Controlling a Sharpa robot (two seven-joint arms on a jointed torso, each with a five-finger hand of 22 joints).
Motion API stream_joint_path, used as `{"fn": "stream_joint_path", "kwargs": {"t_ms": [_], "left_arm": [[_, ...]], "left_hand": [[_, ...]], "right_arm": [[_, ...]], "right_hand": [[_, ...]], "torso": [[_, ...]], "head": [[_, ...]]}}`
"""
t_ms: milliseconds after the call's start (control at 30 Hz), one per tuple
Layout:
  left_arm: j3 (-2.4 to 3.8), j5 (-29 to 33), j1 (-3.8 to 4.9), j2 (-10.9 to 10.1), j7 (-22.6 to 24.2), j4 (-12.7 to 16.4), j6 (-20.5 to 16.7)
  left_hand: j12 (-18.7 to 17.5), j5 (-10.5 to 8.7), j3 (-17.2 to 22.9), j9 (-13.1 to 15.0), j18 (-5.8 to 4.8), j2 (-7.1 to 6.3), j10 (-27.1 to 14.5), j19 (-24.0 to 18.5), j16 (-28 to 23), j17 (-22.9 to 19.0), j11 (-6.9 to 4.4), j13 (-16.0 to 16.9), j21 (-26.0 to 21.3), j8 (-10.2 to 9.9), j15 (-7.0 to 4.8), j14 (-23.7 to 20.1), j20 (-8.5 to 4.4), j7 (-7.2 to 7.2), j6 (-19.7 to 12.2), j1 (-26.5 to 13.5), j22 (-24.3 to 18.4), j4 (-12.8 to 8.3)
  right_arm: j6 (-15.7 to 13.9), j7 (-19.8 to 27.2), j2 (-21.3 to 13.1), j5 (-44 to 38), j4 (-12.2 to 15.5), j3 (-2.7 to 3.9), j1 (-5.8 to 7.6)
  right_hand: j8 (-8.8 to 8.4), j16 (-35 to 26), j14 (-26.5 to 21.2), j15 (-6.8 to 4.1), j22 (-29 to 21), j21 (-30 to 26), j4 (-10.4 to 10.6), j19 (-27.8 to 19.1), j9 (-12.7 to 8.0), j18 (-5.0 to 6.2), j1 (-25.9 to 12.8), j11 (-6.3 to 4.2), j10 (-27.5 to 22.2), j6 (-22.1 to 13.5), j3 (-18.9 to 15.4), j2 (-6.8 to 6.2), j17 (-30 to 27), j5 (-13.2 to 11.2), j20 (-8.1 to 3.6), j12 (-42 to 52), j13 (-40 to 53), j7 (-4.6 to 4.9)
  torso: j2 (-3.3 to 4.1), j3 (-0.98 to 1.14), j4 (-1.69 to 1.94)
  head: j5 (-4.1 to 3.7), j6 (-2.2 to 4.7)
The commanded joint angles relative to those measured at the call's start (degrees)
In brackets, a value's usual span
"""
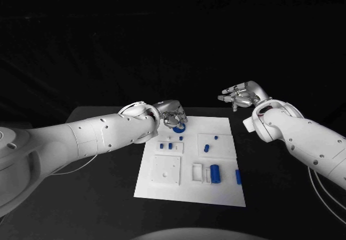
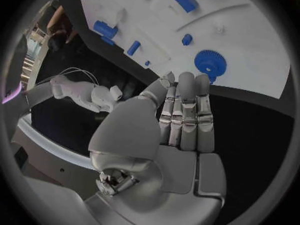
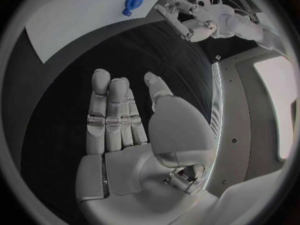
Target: Assemble the parts on the task board
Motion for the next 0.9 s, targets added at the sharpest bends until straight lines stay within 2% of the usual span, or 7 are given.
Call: {"fn": "stream_joint_path", "kwargs": {"t_ms": [33,167,300,367,433,633,900], "left_arm": [[-0.01,-7.3,-0.14,0.5,2.5,-0.8,3.4],[-0.15,-10.8,-0.4,1.4,1.8,-2.1,6.2],[-0.27,-12.5,-0.75,2.0,1.6,-3.0,7.5],[-0.3,-12.9,-0.96,2.3,1.8,-3.3,7.7],[-0.32,-13.1,-1.14,2.5,2.0,-3.6,7.8],[-0.34,-13.4,-1.7,3.1,2.3,-4.4,8.5],[-0.33,-13.5,-2.17,3.3,2.3,-4.9,9.4]], "left_hand": [[-0.3,0.13,0.0,0.1,0.67,-0.1,0.0,0.6,0.6,0.3,-0.19,-0.1,0.2,-0.1,0.05,-0.3,-0.12,-0.18,0.2,-0.6,0.6,-0.3],[-0.2,0.04,0.2,0.1,0.56,-0.49,-0.3,1.0,2.8,1.3,-0.21,0.0,0.3,-0.1,0.06,-0.5,-0.18,-0.23,0.3,-1.2,1.5,-0.2],[-0.2,-0.5,0.0,0.1,0.59,-0.73,-1.5,1.4,3.9,1.5,0.02,0.0,0.3,-0.1,0.14,-0.4,-0.1,-0.14,0.0,-1.4,1.6,0.1],[-0.2,-1.2,-0.5,0.0,0.56,-1.08,-2.0,1.4,4.0,1.5,0.19,0.0,0.0,-0.2,0.28,-0.6,0.03,0.53,-0.5,-1.7,1.4,0.4],[-0.2,-1.19,-1.6,0.1,0.9,-1.11,-2.4,1.8,4.4,1.2,0.38,0.0,-1.0,-0.1,0.51,-1.0,0.43,0.53,-0.7,-1.1,1.1,1.4],[-0.2,-0.3,-1.3,0.1,0.86,-0.79,-1.6,2.0,4.7,0.9,0.23,0.0,-1.3,-0.1,0.51,-0.9,0.35,0.65,-0.5,-1.0,1.5,1.5],[-0.2,0.81,1.2,0.0,0.73,-0.39,0.5,1.9,6.3,1.1,-0.29,0.0,0.1,-0.2,0.2,-1.1,-0.03,0.75,-0.2,-1.5,1.9,0.7]], "right_arm": [[-0.1,1.0,0.1,0.3,0.1,0.01,-0.03],[-0.1,1.0,0.3,0.3,0.2,0.01,-0.03],[-0.3,1.1,0.4,0.3,0.2,0.01,-0.03],[-0.3,1.1,0.4,0.3,0.3,0.01,-0.03],[-0.4,1.2,0.4,0.3,0.3,0.01,-0.03],[-0.4,1.2,0.4,0.3,0.4,0.02,-0.03],[-0.5,1.2,0.4,0.3,0.4,0.02,-0.03]], "right_hand": [[-0.18,-0.3,-0.3,0.34,0.0,-0.3,0.0,1.2,0.0,0.54,-0.1,0.03,0.8,-0.3,0.5,0.35,-0.1,0.0,0.33,-2.5,-1.9,0.18],[-0.19,-0.2,-0.3,0.53,0.1,-0.6,-0.1,1.4,0.0,0.7,-0.3,0.36,2.1,-0.4,0.8,0.34,-0.1,0.1,0.48,-6.9,-5.4,0.3],[-0.19,-0.2,-0.3,0.72,0.2,-0.7,-0.2,1.4,0.0,0.87,-0.4,0.69,2.8,-0.5,1.0,0.32,-0.1,0.0,0.64,-10.0,-7.8,0.4],[-0.14,-0.2,-0.3,0.8,0.2,-0.8,-0.3,1.5,0.0,1.03,-0.5,0.89,3.4,-0.4,1.3,0.3,-0.1,0.0,0.77,-12.1,-9.5,0.4],[-0.22,-0.2,-0.3,0.81,0.3,-0.9,-0.3,1.5,0.0,1.06,-0.6,0.91,4.0,-0.4,1.4,0.22,-0.1,0.0,0.79,-12.9,-10.2,0.42],[-0.17,-0.2,-0.3,0.83,0.4,-1.0,-0.4,1.6,0.0,1.07,-0.7,0.93,4.3,-0.4,1.5,0.13,-0.1,-0.1,0.79,-13.6,-10.8,0.45],[-0.18,-0.2,-0.3,0.85,0.4,-1.0,-0.4,1.6,0.0,1.07,-0.7,0.96,4.3,-0.4,1.5,0.12,-0.1,-0.1,0.8,-13.7,-10.9,0.47]], "torso": [[0.0,0.03,0.0],[-0.05,0.03,0.0],[-0.02,-0.01,0.0],[0.02,-0.05,0.0],[0.11,-0.08,0.01],[0.18,-0.11,0.02],[0.11,-0.09,0.07]], "head": [[-0.01,0.11],[-0.03,0.23],[-0.03,0.32],[-0.03,0.34],[-0.05,0.45],[-0.18,0.27],[-0.33,0.02]]}}
